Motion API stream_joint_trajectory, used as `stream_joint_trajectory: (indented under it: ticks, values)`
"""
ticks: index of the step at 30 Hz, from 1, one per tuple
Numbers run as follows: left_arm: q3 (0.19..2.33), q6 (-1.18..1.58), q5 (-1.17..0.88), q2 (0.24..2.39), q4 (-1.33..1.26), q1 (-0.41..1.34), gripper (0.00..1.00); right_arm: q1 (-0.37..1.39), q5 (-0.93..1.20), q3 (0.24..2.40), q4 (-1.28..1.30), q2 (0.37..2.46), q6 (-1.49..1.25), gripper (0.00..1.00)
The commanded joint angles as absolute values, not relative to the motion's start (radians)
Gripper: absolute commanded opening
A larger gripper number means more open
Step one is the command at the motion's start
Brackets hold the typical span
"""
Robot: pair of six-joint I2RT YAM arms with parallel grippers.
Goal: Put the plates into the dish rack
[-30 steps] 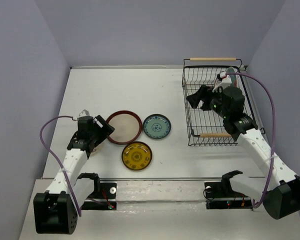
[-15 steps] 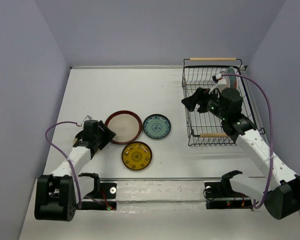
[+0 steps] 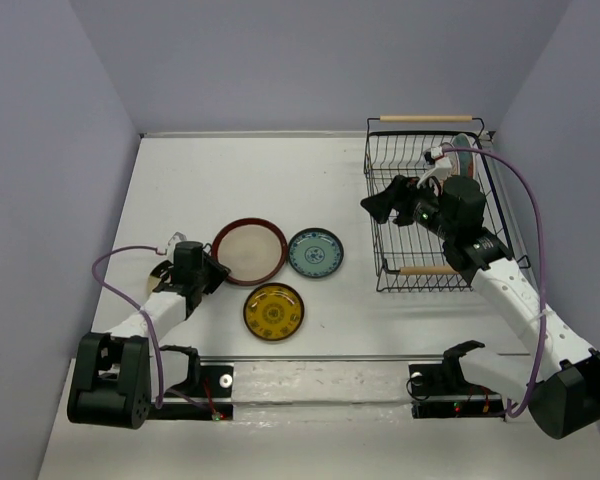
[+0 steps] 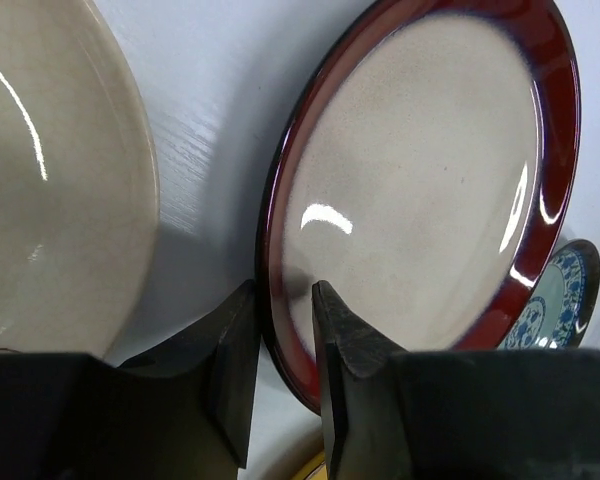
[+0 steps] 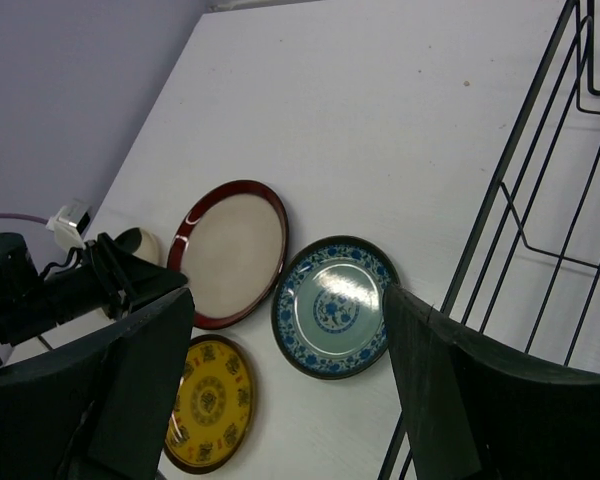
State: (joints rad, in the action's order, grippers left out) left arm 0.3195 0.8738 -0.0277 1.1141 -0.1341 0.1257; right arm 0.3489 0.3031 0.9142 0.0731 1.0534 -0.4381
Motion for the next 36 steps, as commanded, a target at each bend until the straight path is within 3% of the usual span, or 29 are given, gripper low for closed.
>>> stream_joint_trajectory:
  ticks: [1, 5, 7, 8, 11, 19, 27, 36]
  values:
    - [0.295, 0.91, -0.014, 1.118, -0.222, 0.138, 0.37, 0.359, 0.339, 0.913, 0.011, 1.048, -0.446, 0.81]
    - [0.279, 0.925, -0.011, 1.137, -0.259, 0.152, 0.4, 0.359, 0.339, 0.911, 0.011, 1.043, -0.449, 0.81]
    - [0.279, 0.93, -0.011, 1.132, -0.275, 0.153, 0.36, 0.368, 0.341, 0.911, 0.012, 1.045, -0.449, 0.81]
    - [0.276, 0.93, -0.011, 1.128, -0.285, 0.153, 0.21, 0.368, 0.342, 0.911, 0.012, 1.045, -0.451, 0.81]
    - [0.268, 0.927, -0.011, 1.091, -0.313, 0.152, 0.06, 0.368, 0.344, 0.911, 0.012, 1.045, -0.453, 0.81]
    - [0.262, 0.95, 0.095, 0.884, -0.403, 0.152, 0.05, 0.379, 0.408, 0.93, 0.012, 1.095, -0.46, 0.81]
    - [0.395, 0.856, 0.111, 0.763, -0.399, 0.15, 0.05, 0.463, 0.43, 1.0, 0.012, 1.213, -0.46, 0.85]
    - [0.515, 0.753, -0.167, 0.66, -0.371, 0.152, 0.05, 0.563, 0.46, 1.107, 0.011, 1.373, -0.453, 0.89]
